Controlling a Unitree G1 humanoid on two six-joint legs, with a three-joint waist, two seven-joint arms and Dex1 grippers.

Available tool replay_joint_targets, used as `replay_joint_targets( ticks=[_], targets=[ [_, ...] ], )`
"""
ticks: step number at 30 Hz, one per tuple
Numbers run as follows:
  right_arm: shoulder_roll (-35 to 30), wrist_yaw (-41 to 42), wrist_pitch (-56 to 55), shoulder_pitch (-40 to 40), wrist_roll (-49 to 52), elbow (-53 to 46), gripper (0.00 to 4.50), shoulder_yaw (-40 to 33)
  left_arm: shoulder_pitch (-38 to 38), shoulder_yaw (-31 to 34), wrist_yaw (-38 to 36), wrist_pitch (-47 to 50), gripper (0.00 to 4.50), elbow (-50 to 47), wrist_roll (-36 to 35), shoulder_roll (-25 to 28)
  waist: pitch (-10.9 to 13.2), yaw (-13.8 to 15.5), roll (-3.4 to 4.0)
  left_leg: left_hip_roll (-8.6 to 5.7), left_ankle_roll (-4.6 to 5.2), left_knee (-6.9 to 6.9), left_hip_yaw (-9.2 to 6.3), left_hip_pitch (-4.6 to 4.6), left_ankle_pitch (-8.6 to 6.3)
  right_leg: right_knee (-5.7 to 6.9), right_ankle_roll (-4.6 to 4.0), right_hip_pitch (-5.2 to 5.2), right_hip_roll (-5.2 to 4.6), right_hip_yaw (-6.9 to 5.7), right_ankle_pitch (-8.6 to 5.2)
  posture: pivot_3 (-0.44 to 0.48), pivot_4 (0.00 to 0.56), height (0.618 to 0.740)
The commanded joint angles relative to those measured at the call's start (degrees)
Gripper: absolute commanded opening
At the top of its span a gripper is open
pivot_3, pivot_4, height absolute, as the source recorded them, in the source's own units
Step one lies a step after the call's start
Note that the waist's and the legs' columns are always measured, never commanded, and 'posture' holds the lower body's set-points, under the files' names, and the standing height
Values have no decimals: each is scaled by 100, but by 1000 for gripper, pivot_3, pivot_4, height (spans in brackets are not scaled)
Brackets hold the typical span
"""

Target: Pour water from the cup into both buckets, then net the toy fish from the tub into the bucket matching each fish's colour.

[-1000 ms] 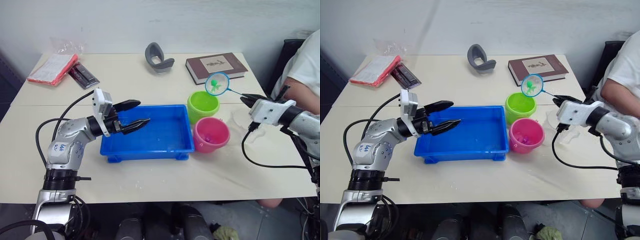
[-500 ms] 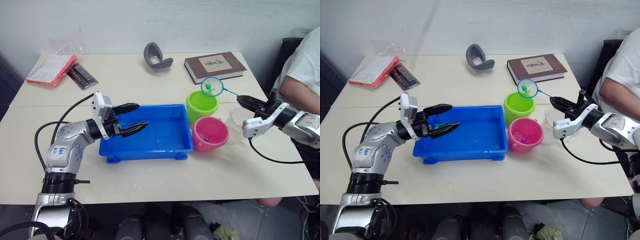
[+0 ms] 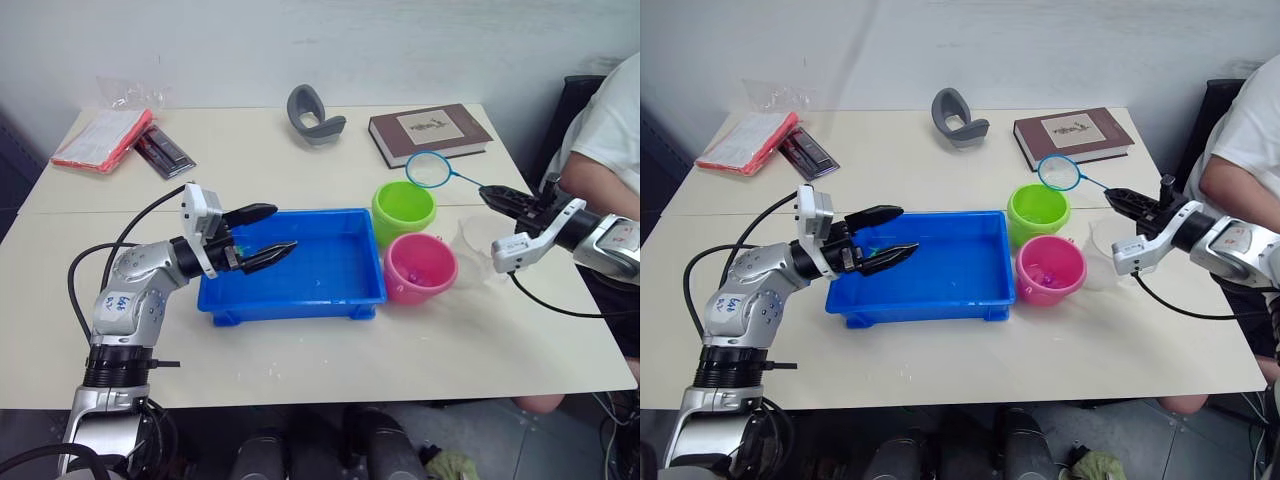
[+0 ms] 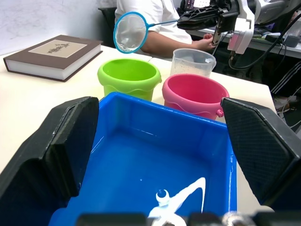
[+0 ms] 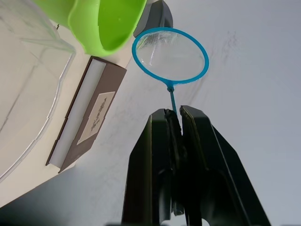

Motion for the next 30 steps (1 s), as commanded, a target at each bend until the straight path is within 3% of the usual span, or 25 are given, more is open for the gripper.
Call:
replay_joint_targets(
  ticks=[1,4,6,8,10,15,18,23,30],
  targets=[
    [128,1331,-320,33,2245,-146,0,-468,186,359,-59,-159,4458,-212,-69,242,0,-44,0,1,0,0,0,0,0,1,0,0,1,0,0,0,150,740],
    [428,3798,396,494,5395,-1291,0,-323,513,738,-275,-333,4458,-229,-145,560,2,-126,-4,14,0,-4,-6,10,0,0,0,5,9,1,1,0,150,740],
    [562,4754,1169,739,6564,-2077,0,-399,714,951,-394,-402,4458,-213,-193,744,3,-130,-5,26,-6,-15,-26,43,-3,1,0,24,20,11,0,0,150,740],
    [691,5644,2771,994,7962,-3246,0,-419,1040,1248,-526,-360,4458,-192,-217,1053,3,-114,-4,22,-3,-16,-25,50,-5,3,-1,25,14,14,0,0,150,740],
    [738,6249,4045,1124,8707,-4162,0,-321,1340,1522,-587,-299,4458,-202,-250,1317,3,-82,-4,22,4,-15,-27,55,-10,9,-2,25,6,16,-1,0,150,740],
    [1555,6245,6075,937,8645,-5137,0,88,2069,2196,-422,-283,4458,-143,-143,1750,0,-69,-10,20,21,-9,-29,56,-31,7,-11,25,-6,13,-5,0,150,740],
    [1731,6352,7238,911,8238,-5396,0,486,2317,2403,-295,-147,4458,-230,-194,1827,0,-3,-10,15,23,-9,-34,47,-35,6,-14,17,-15,5,-7,0,150,740],
    [2246,6557,8061,482,7988,-5135,0,578,2790,2654,-244,183,4458,-639,-366,1868,0,11,-10,10,29,-8,-31,28,-42,5,-12,6,-17,4,-5,0,150,740],
    [3021,6790,8294,-183,7142,-4330,0,1057,3006,2793,-36,622,4458,-861,-439,1901,-1,-76,-11,14,22,-8,-31,30,-43,5,-15,4,-10,1,-7,0,150,740]
  ],
)
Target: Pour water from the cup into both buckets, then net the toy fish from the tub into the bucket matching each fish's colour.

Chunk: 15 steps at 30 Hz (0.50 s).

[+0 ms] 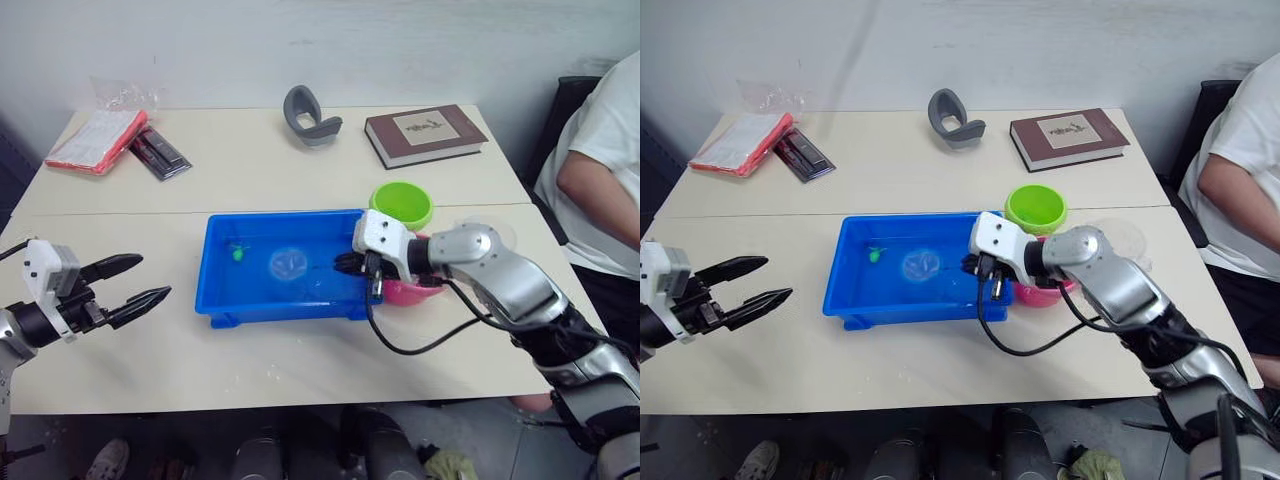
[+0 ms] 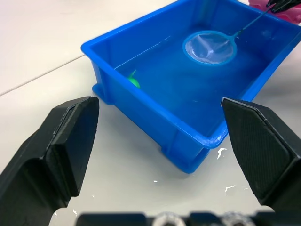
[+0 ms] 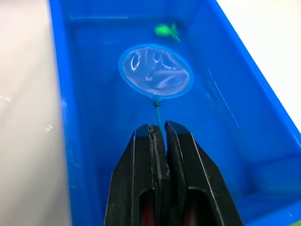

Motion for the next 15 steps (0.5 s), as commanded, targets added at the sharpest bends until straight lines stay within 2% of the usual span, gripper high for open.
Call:
replay_joint_targets(
  ticks=[1,9,15],
  targets=[
    [452,51,-50,-279,-370,273,0,137,-16,192,166,166,4458,-191,-95,114,0,-7,0,1,-1,0,-1,-1,0,2,0,0,1,-1,0,0,150,740],
    [1595,-126,-605,-934,-1312,1848,0,373,-223,15,271,373,4458,-71,72,423,-6,-41,-9,-4,-6,6,13,-54,6,36,0,-67,1,11,1,0,150,740],
    [1966,65,-644,-1138,-1685,2201,0,404,-377,-88,297,385,4458,13,164,501,-5,-46,-8,-3,-6,6,21,-66,7,35,0,-83,3,13,1,0,150,740]
  ],
)
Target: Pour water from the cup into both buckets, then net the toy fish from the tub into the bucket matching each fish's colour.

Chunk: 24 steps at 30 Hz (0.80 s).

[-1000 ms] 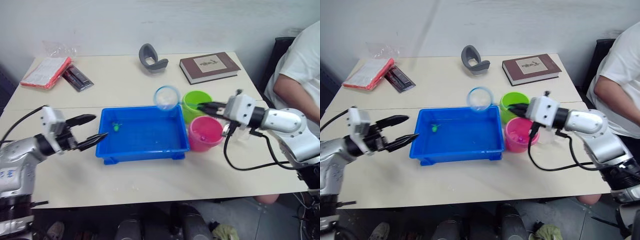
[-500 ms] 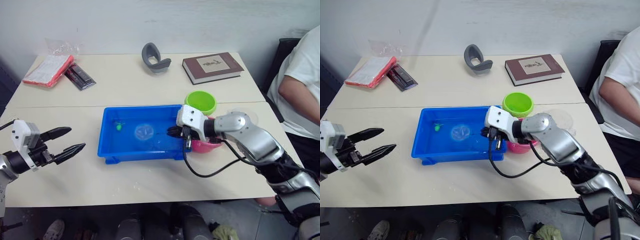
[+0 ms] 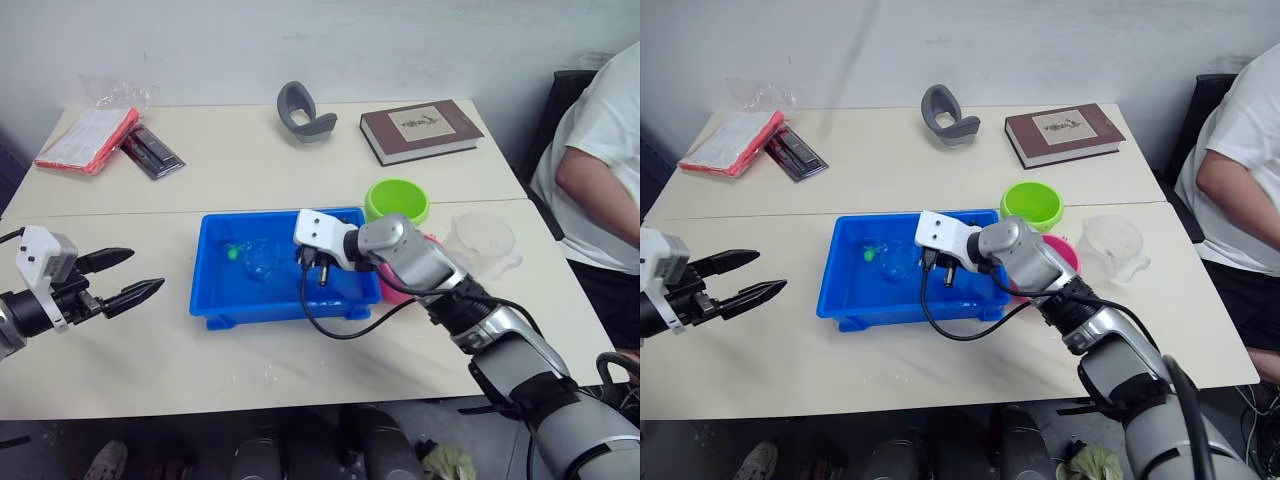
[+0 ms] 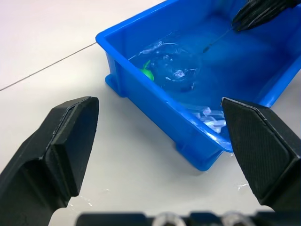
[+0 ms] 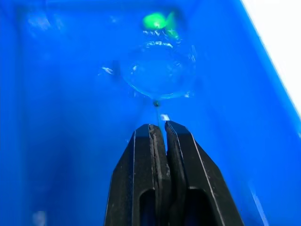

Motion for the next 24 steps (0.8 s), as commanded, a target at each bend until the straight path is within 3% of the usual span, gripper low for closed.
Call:
replay_joint_targets(
  ticks=[1,14,24],
  targets=[
    [104,135,-60,-217,-183,-32,0,-72,-36,47,15,-22,4458,-8,47,87,0,-2,0,-1,1,0,2,0,-1,-1,0,0,0,1,0,0,150,740],
    [936,-203,-797,32,-258,548,0,-355,-125,-18,67,-92,4458,34,95,-19,0,-134,0,3,-4,-3,1,1,0,0,0,-3,3,2,0,0,150,740],
    [413,-21,-614,882,-49,-1083,0,-866,-159,-193,167,-225,4458,-17,120,-193,0,-112,0,2,-4,-3,0,1,0,1,0,-2,1,3,0,0,150,740]
  ],
)
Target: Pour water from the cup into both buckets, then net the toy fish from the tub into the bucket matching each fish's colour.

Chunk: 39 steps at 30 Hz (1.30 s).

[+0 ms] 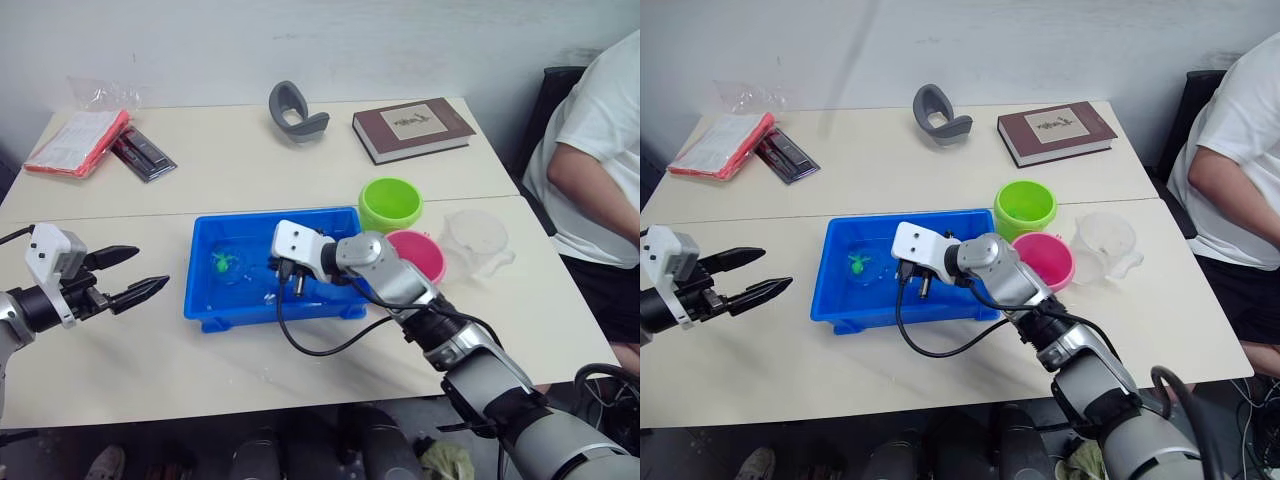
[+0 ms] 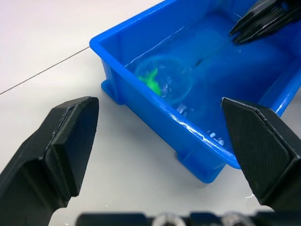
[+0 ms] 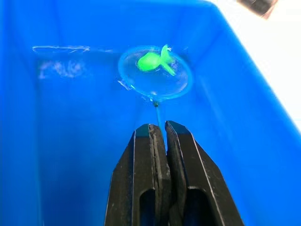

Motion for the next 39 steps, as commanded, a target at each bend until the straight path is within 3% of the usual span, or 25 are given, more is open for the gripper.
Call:
replay_joint_targets(
  ticks=[1,4,8,19,25,33,39],
  targets=[
    [-246,229,189,303,307,-857,0,-357,-26,12,61,-142,4458,-161,16,-77,0,8,0,0,0,0,0,0,0,0,0,0,0,0,0,0,150,740],
    [-613,479,285,601,575,-1431,0,-622,-27,4,83,-204,4458,-287,-60,-202,0,17,-1,-1,1,0,0,0,0,-1,0,1,0,0,0,0,150,740],
    [-1109,724,-548,1002,713,-1782,0,-870,-84,-18,12,-416,4458,-450,-174,-410,0,22,-1,-1,1,0,1,0,-1,-2,1,2,2,-1,0,0,150,740],
    [-1785,765,-226,1890,1322,-2503,0,-1651,-539,-510,-52,-694,4458,-448,-196,-801,-2,138,-3,-5,2,1,9,9,0,1,3,5,5,-4,2,0,150,740],
    [-2108,791,-197,1771,1310,-2460,0,-1784,-993,-899,-129,-691,4458,-333,-157,-821,-2,168,-4,-6,3,1,15,12,1,2,3,5,7,-7,2,0,150,740],
    [-2648,869,794,1315,2426,-2531,0,-2963,-1727,-1286,-542,-797,4458,213,-50,-773,-2,180,-4,-9,8,2,15,9,3,-1,9,7,10,-30,6,0,150,740],
    [-3295,734,-20,1404,1881,-1803,0,-3276,-1907,-1491,-569,-830,4458,269,-31,-921,-2,178,-4,-13,10,2,22,10,4,-2,12,7,9,-29,7,0,150,740]
  ],
)
